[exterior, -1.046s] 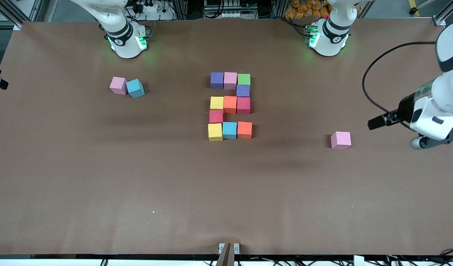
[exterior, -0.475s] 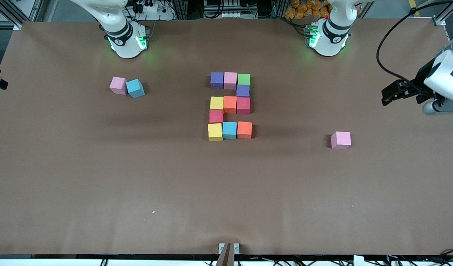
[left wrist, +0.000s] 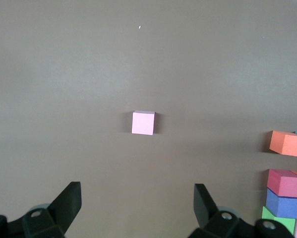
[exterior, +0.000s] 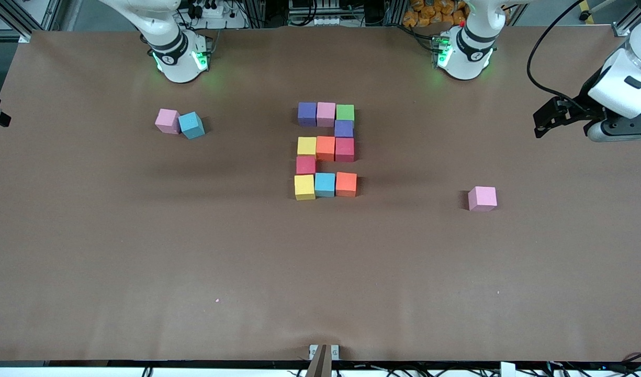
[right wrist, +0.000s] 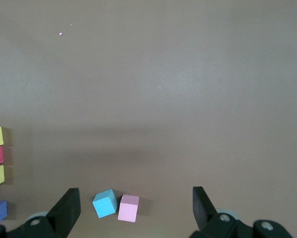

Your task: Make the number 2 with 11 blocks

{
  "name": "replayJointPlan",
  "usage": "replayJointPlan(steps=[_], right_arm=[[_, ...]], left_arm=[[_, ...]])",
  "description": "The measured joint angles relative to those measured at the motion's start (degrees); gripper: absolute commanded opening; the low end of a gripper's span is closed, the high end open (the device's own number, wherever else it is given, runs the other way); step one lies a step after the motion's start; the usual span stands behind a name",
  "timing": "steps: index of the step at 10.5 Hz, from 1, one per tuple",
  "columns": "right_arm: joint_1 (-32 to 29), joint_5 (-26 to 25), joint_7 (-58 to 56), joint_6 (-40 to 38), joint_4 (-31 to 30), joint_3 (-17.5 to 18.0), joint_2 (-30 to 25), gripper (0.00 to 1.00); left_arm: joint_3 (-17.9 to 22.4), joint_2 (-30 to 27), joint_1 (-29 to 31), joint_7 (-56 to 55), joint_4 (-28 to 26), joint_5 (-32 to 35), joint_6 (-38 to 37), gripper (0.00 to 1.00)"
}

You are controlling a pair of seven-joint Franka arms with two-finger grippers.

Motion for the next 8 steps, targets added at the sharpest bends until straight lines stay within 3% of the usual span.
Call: replayJointPlan(steps=[5, 8], right_arm=[[-0.03, -0.01, 0.0, 0.0, 0.0, -0.09, 0.0, 1.0], [-0.03, -0.01, 0.0, 0.0, 0.0, -0.12, 0.0, 1.0]], left_arm=[[5.8, -0.08, -1.49, 0.82, 0.58, -0.01, 0.35, 1.0], [5.94, 1.16, -1.83, 1.06, 1.26, -0.01, -0.33, 1.0]])
